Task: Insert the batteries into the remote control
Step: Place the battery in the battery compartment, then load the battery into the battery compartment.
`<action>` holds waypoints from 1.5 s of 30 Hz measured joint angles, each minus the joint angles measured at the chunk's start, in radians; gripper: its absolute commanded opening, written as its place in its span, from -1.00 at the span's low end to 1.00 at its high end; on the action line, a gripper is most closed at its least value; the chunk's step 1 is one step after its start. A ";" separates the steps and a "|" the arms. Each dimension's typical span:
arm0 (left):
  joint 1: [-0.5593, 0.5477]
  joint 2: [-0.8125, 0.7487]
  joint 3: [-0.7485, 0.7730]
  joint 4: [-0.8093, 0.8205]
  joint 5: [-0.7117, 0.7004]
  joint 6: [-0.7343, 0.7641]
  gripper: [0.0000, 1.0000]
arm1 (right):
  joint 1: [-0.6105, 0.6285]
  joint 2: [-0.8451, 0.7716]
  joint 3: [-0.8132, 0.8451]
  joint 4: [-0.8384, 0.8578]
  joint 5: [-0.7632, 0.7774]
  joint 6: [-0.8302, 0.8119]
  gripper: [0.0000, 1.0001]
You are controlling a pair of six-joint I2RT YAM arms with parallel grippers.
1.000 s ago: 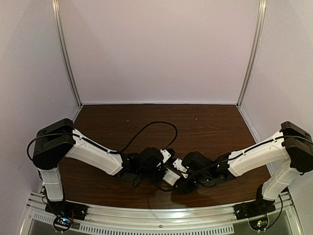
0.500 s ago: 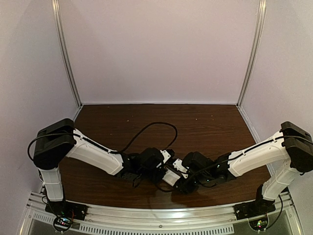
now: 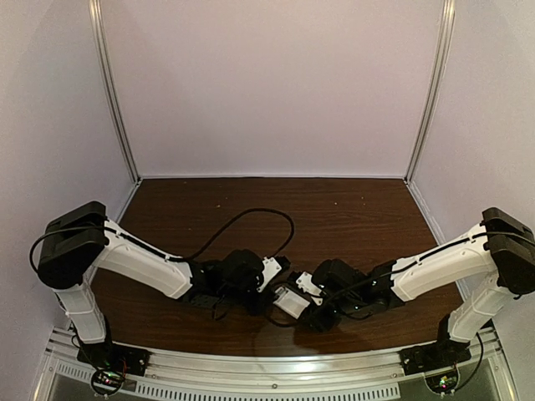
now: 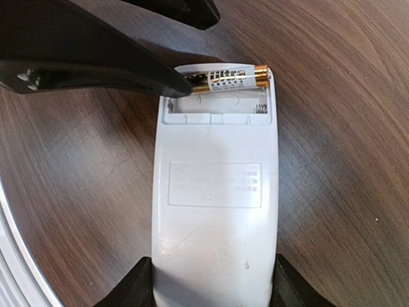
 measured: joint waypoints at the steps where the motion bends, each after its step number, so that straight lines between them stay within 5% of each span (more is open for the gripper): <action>1: 0.003 -0.012 -0.010 0.003 0.014 0.003 -0.08 | 0.000 -0.003 0.000 -0.006 0.000 -0.004 -1.00; 8: 0.102 -0.169 -0.104 0.053 0.174 0.044 0.03 | 0.000 -0.025 0.000 -0.040 -0.029 -0.054 -1.00; 17: 0.230 -0.217 -0.109 0.057 0.429 0.181 -0.17 | 0.001 -0.029 0.014 -0.082 -0.095 -0.134 -1.00; 29: 0.232 -0.231 -0.188 0.061 0.609 0.474 -0.40 | 0.002 0.068 0.132 -0.130 -0.118 -0.264 -1.00; 45: 0.232 -0.111 -0.125 0.077 0.740 0.671 -0.59 | 0.002 0.074 0.138 -0.142 -0.167 -0.304 -1.00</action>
